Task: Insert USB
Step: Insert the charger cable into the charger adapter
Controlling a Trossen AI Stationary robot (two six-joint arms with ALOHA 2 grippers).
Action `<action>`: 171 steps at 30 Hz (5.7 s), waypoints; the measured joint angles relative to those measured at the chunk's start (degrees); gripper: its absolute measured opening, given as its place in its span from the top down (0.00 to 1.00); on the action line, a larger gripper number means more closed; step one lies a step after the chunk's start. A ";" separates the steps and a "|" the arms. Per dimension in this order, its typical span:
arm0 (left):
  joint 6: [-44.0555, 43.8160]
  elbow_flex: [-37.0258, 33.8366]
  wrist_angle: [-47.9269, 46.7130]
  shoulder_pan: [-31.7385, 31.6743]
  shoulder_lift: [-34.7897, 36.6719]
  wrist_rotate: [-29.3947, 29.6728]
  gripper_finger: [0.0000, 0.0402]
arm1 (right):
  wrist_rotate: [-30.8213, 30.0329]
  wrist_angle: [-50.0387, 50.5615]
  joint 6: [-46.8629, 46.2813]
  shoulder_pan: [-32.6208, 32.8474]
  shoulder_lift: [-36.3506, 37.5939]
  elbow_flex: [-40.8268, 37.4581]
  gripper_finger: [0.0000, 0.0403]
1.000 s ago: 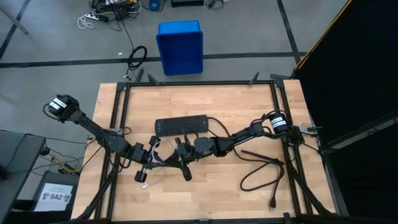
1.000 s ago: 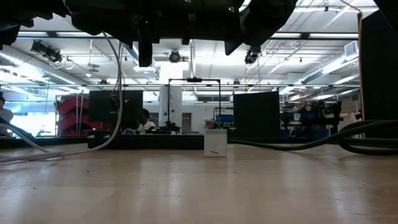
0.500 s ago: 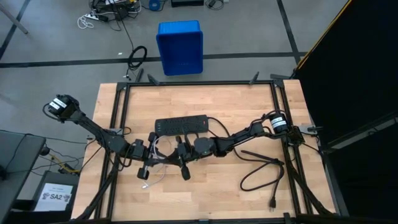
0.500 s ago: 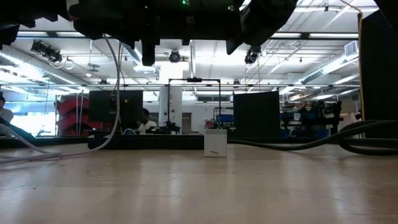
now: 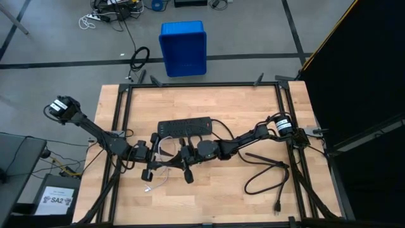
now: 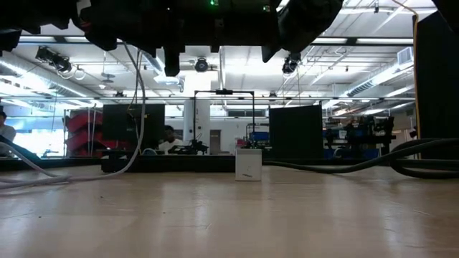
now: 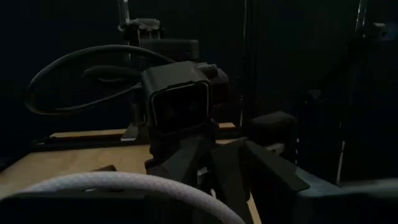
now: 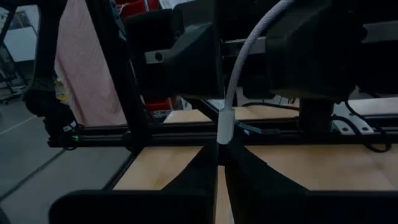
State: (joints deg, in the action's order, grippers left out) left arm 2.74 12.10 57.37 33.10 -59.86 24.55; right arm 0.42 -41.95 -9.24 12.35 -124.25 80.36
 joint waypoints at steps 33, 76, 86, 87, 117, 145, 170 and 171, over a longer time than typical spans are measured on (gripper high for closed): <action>-4.80 -0.02 -26.74 7.43 19.00 13.29 0.71 | -5.61 2.93 1.91 0.78 2.15 0.00 1.00; -4.74 -0.31 -26.74 7.97 18.01 15.65 1.00 | -8.28 4.18 -1.70 -0.41 1.94 0.01 0.65; -5.57 -0.31 -26.36 6.99 17.80 13.75 1.00 | -9.85 5.34 -1.44 -0.42 1.58 0.04 0.83; -5.77 -0.31 -26.36 6.99 17.70 13.75 1.00 | -9.83 5.23 -1.32 -0.42 1.58 0.04 0.85; -4.38 -0.31 -23.08 8.74 16.67 12.66 0.82 | -6.71 3.86 1.25 -0.82 1.58 0.04 1.00; -1.82 -11.32 -19.17 11.32 27.19 21.84 0.71 | -6.25 1.52 0.43 -1.32 1.60 0.02 1.00; -1.45 -11.61 -10.95 6.23 28.72 11.03 0.73 | -4.69 -9.41 3.22 -2.02 1.62 0.00 1.00; -1.47 -11.61 -10.46 6.06 28.70 10.13 0.73 | -4.69 -9.76 3.35 -2.02 1.62 0.00 1.00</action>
State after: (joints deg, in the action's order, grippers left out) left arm 1.27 0.49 46.91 39.16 -31.16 34.69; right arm -4.27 -51.71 -5.88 10.33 -122.63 80.36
